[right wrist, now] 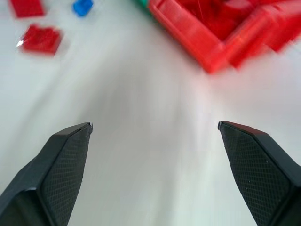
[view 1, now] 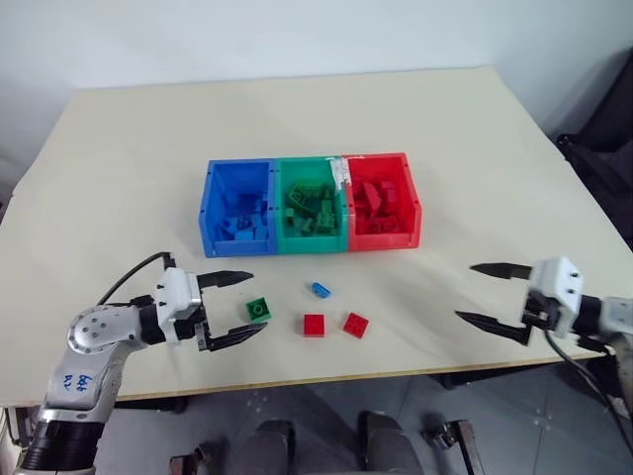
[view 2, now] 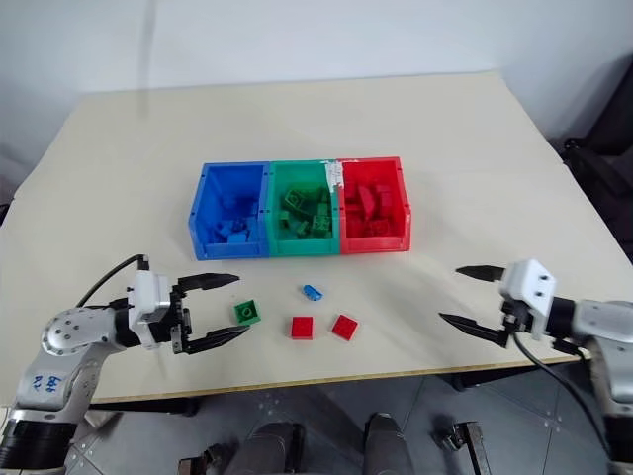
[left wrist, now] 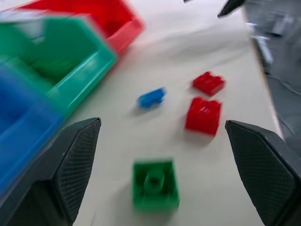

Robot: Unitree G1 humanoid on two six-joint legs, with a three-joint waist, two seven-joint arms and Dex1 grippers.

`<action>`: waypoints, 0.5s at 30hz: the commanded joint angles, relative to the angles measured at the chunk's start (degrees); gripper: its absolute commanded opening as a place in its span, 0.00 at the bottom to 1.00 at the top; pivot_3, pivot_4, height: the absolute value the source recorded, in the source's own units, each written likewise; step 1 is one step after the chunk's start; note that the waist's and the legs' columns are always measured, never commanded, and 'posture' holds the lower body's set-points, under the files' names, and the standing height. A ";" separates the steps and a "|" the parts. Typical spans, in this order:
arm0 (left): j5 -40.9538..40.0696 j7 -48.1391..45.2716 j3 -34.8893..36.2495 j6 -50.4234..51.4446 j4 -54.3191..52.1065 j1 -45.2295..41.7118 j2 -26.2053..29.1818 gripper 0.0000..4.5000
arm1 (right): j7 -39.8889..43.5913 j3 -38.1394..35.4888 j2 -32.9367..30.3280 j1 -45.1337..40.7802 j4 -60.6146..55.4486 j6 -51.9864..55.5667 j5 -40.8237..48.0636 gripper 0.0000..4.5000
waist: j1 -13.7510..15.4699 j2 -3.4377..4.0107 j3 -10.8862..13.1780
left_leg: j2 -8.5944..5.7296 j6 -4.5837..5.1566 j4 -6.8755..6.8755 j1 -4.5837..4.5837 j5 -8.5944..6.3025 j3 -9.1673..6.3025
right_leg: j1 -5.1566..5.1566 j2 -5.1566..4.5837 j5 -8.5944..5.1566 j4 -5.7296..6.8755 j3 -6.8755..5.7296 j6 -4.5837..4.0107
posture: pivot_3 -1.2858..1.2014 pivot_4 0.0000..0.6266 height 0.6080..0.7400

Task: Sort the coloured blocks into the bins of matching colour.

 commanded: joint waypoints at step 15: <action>-1.40 -0.53 7.65 -3.44 -4.36 11.30 2.60 1.00 | -13.42 26.97 6.34 -10.97 -25.89 32.85 0.31 0.99 | -0.12 -0.01 0.00 | 0.27 -0.03 0.08 0.01 -0.04 -0.07 | -0.07 -0.12 -0.02 0.06 0.08 -0.04 | 0.52 0.24 1.00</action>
